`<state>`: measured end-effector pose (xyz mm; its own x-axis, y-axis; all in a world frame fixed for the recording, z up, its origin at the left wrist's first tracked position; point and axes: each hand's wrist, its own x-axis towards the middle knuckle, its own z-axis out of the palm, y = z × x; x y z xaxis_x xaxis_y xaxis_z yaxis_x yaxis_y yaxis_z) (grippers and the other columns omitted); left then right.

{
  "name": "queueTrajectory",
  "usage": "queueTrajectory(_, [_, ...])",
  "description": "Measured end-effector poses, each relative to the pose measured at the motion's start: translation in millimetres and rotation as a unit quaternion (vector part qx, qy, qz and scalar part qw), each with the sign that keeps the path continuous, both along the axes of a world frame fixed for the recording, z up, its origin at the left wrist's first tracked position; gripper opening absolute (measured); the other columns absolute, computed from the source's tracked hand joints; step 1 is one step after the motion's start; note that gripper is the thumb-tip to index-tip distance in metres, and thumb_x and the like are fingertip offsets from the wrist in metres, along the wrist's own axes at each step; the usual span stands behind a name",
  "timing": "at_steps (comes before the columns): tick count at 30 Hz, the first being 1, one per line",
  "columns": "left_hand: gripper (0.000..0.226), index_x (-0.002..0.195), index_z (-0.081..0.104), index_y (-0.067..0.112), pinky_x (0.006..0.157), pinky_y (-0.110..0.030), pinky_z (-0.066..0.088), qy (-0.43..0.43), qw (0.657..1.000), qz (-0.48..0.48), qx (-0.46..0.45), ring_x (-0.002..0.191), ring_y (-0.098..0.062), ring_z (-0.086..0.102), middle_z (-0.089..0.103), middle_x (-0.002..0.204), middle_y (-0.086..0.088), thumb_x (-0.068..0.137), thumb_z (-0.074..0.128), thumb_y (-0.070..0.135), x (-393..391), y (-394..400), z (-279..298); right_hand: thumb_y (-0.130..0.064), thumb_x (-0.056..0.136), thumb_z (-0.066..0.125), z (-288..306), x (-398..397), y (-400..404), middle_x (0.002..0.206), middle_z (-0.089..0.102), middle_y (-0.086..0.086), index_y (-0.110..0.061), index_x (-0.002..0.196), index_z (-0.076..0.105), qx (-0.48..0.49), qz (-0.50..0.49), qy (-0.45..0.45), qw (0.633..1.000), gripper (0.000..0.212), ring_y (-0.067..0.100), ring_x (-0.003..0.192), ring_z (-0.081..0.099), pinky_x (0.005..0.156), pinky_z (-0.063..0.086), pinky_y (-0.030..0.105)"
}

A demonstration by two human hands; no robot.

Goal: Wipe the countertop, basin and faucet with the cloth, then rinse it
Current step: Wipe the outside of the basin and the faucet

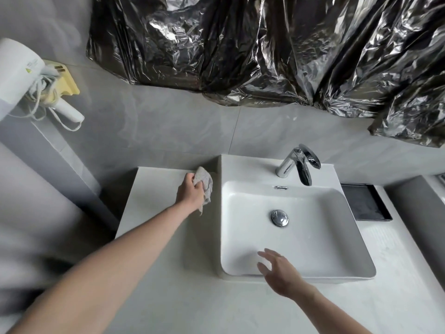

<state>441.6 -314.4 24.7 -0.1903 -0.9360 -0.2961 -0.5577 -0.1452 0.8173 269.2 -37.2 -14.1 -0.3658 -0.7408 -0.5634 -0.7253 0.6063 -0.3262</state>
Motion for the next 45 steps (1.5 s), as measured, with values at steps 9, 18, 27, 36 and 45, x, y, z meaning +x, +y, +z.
queueTrajectory(9, [0.024, 0.098, 0.064, 0.018, 0.058, -0.027, 0.043, 0.052, 0.997, 0.014, 0.058, 0.069, -0.026, 0.056, 0.062, 0.085, -0.007, 0.097, 0.040, 0.018, -90.5, -38.4, -46.2, -0.036, 0.105, 0.029, -6.7, 9.8, -1.6, 0.155, 0.037, -0.020, -0.036, 0.141, 0.054, 0.023, 0.044, 0.009, 0.999, 0.043, 0.010, 0.143, 0.040, 0.113, 0.033, 0.036])
queueTrajectory(18, [0.033, 0.093, 0.065, 0.019, 0.075, -0.029, 0.045, 0.066, 0.987, -0.007, 0.150, 0.080, -0.018, 0.058, 0.068, 0.083, 0.005, 0.090, 0.050, 0.048, -84.9, -27.5, -100.6, -0.038, 0.104, 0.023, -20.0, 10.0, 2.7, 0.158, 0.031, -0.019, -0.039, 0.143, 0.047, 0.017, 0.047, 0.002, 0.999, 0.046, 0.009, 0.145, 0.034, 0.115, 0.032, 0.037])
queueTrajectory(27, [0.025, 0.103, 0.065, 0.015, 0.077, -0.009, 0.039, 0.181, 0.969, -0.032, 0.165, 0.075, 0.019, 0.056, 0.060, 0.095, 0.012, 0.107, 0.041, 0.008, -2.4, 130.9, -61.4, -0.036, 0.106, 0.021, -12.0, 16.2, 2.5, 0.158, 0.032, -0.017, -0.040, 0.146, 0.045, 0.020, 0.046, 0.021, 0.999, 0.047, 0.010, 0.145, 0.034, 0.114, 0.033, 0.039])
queueTrajectory(36, [0.058, 0.153, 0.038, 0.009, 0.116, -0.022, 0.027, 0.180, 0.974, -0.087, 0.108, 0.141, -0.013, 0.041, 0.044, 0.154, -0.001, 0.098, 0.049, 0.024, -68.3, 7.6, -46.2, -0.035, 0.106, 0.021, -7.5, 15.5, 1.6, 0.158, 0.032, -0.017, -0.040, 0.146, 0.045, 0.023, 0.044, 0.020, 0.999, 0.046, 0.011, 0.145, 0.034, 0.113, 0.032, 0.040])
queueTrajectory(45, [0.033, 0.132, 0.056, 0.005, 0.084, -0.028, 0.043, 0.116, 0.971, -0.068, 0.197, 0.113, -0.023, 0.056, 0.061, 0.127, -0.008, 0.104, 0.039, 0.011, -82.0, -11.8, -42.0, -0.035, 0.106, 0.022, -7.1, 15.4, 2.9, 0.155, 0.033, -0.016, -0.039, 0.145, 0.044, 0.016, 0.049, 0.012, 0.999, 0.045, 0.012, 0.142, 0.036, 0.112, 0.033, 0.040])
